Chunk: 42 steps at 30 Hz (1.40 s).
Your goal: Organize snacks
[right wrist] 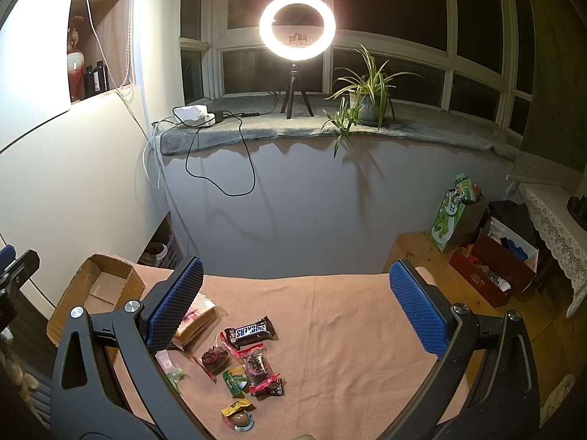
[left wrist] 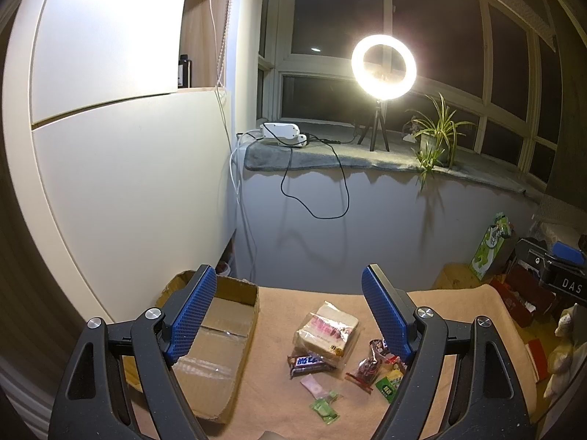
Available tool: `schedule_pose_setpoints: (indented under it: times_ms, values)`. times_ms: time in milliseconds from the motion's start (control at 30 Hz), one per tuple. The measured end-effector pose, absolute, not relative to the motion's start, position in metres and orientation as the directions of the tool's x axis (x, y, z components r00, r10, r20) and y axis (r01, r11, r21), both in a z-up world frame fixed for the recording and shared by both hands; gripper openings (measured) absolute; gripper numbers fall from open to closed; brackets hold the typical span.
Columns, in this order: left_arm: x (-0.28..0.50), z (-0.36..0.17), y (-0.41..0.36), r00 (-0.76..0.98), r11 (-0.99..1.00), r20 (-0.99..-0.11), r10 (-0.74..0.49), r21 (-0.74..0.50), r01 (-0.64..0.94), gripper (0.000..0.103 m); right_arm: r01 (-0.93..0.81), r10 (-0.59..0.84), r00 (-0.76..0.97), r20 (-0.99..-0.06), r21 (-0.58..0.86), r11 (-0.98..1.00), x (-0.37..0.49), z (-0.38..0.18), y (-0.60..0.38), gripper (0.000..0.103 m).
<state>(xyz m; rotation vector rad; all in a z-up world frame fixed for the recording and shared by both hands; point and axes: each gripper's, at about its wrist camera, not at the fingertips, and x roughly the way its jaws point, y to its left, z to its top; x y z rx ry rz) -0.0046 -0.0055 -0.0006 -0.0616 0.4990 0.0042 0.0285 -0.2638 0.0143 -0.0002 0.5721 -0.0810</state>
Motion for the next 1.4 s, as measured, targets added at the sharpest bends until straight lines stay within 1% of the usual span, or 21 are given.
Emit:
schedule_pose_setpoints:
  times_ms: [300, 400, 567, 633, 700, 767, 833, 867, 967, 1067, 1133, 1200, 1267, 1400]
  values:
    - [0.0, -0.018, -0.003, 0.849, 0.998, -0.527, -0.028, -0.059, -0.003, 0.082, 0.069, -0.072, 0.82, -0.568, -0.027, 0.997, 0.029, 0.0, -0.266, 0.103]
    - [0.007, -0.036, 0.004, 0.806, 0.997, -0.59, -0.048, -0.077, 0.002, 0.082, 0.018, -0.024, 0.79, -0.613, -0.015, 1.0, 0.032, -0.016, -0.274, 0.103]
    - [0.006, -0.066, 0.012, 0.743, 0.995, -0.666, -0.072, -0.1, 0.007, 0.081, -0.065, 0.0, 0.743, -0.67, -0.072, 0.995, 0.028, -0.054, -0.28, 0.103]
    - [0.005, -0.083, 0.01, 0.703, 0.996, -0.707, -0.076, -0.086, 0.021, 0.081, -0.092, 0.002, 0.7, -0.714, -0.087, 0.992, 0.025, -0.077, -0.283, 0.103]
    - [0.004, -0.092, 0.006, 0.68, 0.996, -0.729, -0.086, -0.088, 0.032, 0.077, -0.095, -0.009, 0.654, -0.756, -0.093, 0.991, 0.024, -0.098, -0.287, 0.103]
    - [0.005, -0.104, 0.001, 0.638, 0.993, -0.761, -0.115, -0.106, 0.052, 0.068, -0.092, -0.013, 0.598, -0.801, -0.085, 0.992, 0.023, -0.118, -0.293, 0.102]
    - [0.004, -0.119, -0.005, 0.59, 0.99, -0.795, -0.141, -0.118, 0.078, 0.063, -0.099, 0.003, 0.547, -0.837, -0.061, 0.993, 0.02, -0.138, -0.298, 0.098]
    - [0.004, -0.124, -0.008, 0.572, 0.989, -0.806, -0.151, -0.123, 0.088, 0.058, -0.105, 0.012, 0.527, -0.85, -0.051, 0.993, 0.02, -0.143, -0.298, 0.097]
    - [0.005, -0.143, -0.013, 0.507, 0.982, -0.841, -0.189, -0.161, 0.099, 0.047, -0.147, 0.057, 0.477, -0.877, -0.015, 0.989, 0.018, -0.163, -0.29, 0.092]
    - [0.007, -0.165, -0.015, 0.432, 0.974, -0.873, -0.227, -0.21, 0.089, 0.041, -0.192, 0.105, 0.44, -0.892, 0.021, 0.981, 0.018, -0.18, -0.277, 0.089]
    - [0.008, -0.174, -0.013, 0.403, 0.971, -0.883, -0.239, -0.226, 0.08, 0.039, -0.223, 0.138, 0.409, -0.902, 0.048, 0.974, 0.019, -0.191, -0.267, 0.082]
    - [0.01, -0.181, -0.011, 0.385, 0.969, -0.889, -0.248, -0.237, 0.076, 0.037, -0.248, 0.145, 0.38, -0.913, 0.051, 0.968, 0.02, -0.2, -0.257, 0.077]
    - [0.013, -0.187, -0.01, 0.364, 0.965, -0.895, -0.26, -0.25, 0.075, 0.034, -0.273, 0.151, 0.365, -0.918, 0.049, 0.961, 0.021, -0.207, -0.248, 0.076]
    - [0.021, -0.197, -0.015, 0.341, 0.964, -0.902, -0.266, -0.249, 0.095, 0.034, -0.309, 0.157, 0.335, -0.929, 0.049, 0.95, 0.021, -0.22, -0.235, 0.068]
